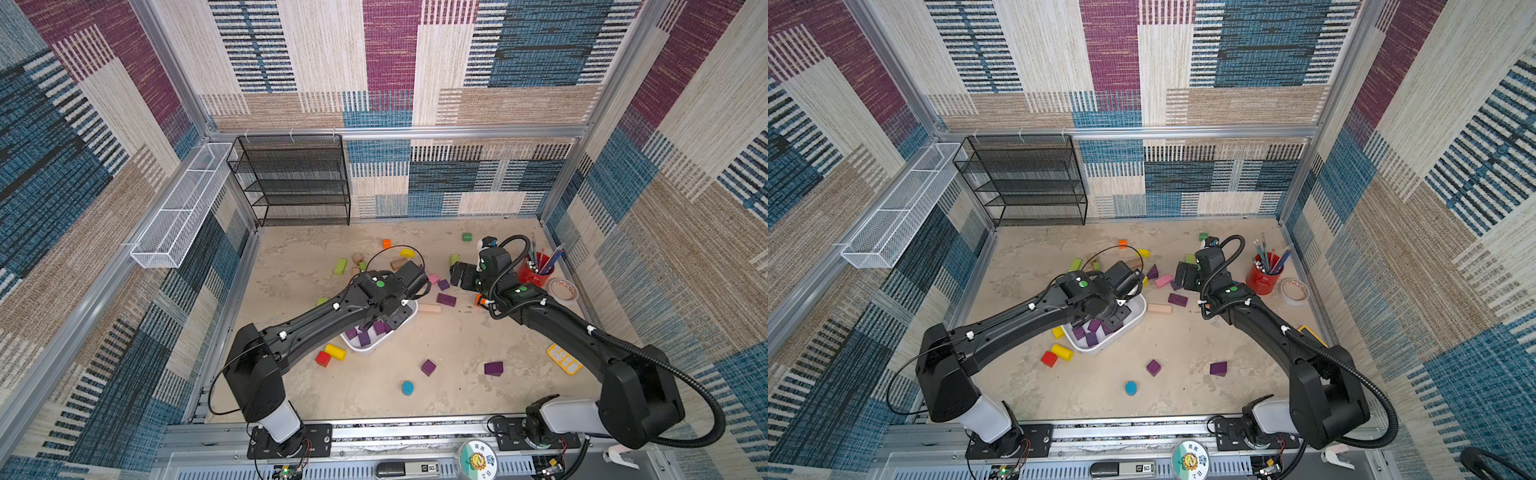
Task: Pick purple bricks into the storage bin
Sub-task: Place the storage box at the center of the board, then pick up the building block from the center of the board.
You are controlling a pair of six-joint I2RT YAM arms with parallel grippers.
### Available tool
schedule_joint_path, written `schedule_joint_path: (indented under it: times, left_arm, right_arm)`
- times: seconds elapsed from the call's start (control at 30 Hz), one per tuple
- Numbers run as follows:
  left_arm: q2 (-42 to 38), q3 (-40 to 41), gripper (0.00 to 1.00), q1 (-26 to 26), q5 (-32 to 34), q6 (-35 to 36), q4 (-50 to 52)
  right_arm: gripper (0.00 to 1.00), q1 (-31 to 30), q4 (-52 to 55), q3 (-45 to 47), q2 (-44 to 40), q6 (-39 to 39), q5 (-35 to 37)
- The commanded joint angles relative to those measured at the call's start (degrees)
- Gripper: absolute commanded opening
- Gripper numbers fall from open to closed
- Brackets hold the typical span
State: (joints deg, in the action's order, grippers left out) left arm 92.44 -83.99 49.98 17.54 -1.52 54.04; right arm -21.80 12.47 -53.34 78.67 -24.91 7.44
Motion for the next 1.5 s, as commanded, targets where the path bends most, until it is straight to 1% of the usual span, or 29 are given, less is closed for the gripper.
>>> schedule_joint_path:
  times: [0.0,0.1,0.27,0.33,0.4,0.5,0.6,0.63,0.73,0.9,0.93,0.97,1.0,1.27,1.47]
  left_arm:
    - [-2.7,-1.0,0.61,-1.6,-4.8,0.0,0.0]
    - [-5.9,-0.2,0.64,-3.2,-7.3,0.1,-2.1]
    - [-12.4,5.1,0.71,-6.0,-12.6,-0.8,-8.7]
    - [-15.0,7.8,0.75,-8.3,-15.5,-1.4,-11.9]
    - [-16.8,9.8,0.78,-10.5,-16.8,-1.6,-14.2]
    - [-17.9,11.4,0.82,-12.8,-17.4,-1.3,-15.4]
    - [-18.5,13.3,0.85,-15.2,-19.3,-1.9,-17.7]
    - [-18.6,14.2,0.86,-16.0,-20.9,-2.2,-18.7]
    - [-18.8,15.6,0.86,-17.5,-22.1,-2.1,-20.4]
    - [-19.5,16.7,0.88,-18.7,-21.1,-1.6,-21.6]
    - [-19.8,17.0,0.9,-18.9,-20.9,-1.6,-21.7]
    - [-20.0,17.2,0.99,-18.9,-20.6,-1.9,-21.9]
    - [-20.2,17.4,1.0,-19.0,-20.5,-2.1,-22.0]
    - [-20.7,17.5,1.0,-19.5,-22.0,-2.8,-22.5]
    - [-21.0,18.1,1.0,-19.5,-22.8,-3.3,-23.3]
  right_arm:
    - [1.0,-0.2,-0.4,-1.8,1.6,1.3,-1.1]
    - [1.0,-0.5,0.1,-3.9,3.9,1.4,-1.1]
    - [1.0,-1.8,1.4,-8.0,8.2,1.5,-0.5]
    - [1.0,-2.6,2.0,-9.6,9.9,1.1,0.2]
    - [1.0,-3.5,2.6,-11.2,11.7,0.5,0.9]
    - [1.0,-4.7,3.8,-13.9,14.9,-0.7,1.9]
    - [1.0,-6.2,5.3,-17.0,18.1,-2.5,3.2]
    - [1.0,-6.6,5.3,-18.0,19.1,-3.2,3.3]
    - [1.0,-7.2,5.5,-20.8,22.2,-5.2,3.1]
    - [1.0,-8.2,6.3,-26.3,26.7,-8.1,4.1]
    - [1.0,-8.5,7.0,-27.5,27.4,-8.7,4.4]
    - [1.0,-8.6,7.4,-28.5,28.1,-9.2,4.8]
    - [1.0,-8.8,7.9,-29.3,28.5,-10.2,5.3]
    - [1.0,-9.3,9.5,-31.8,31.5,-13.5,4.8]
    - [0.98,-9.4,12.3,-34.8,34.2,-16.2,5.7]
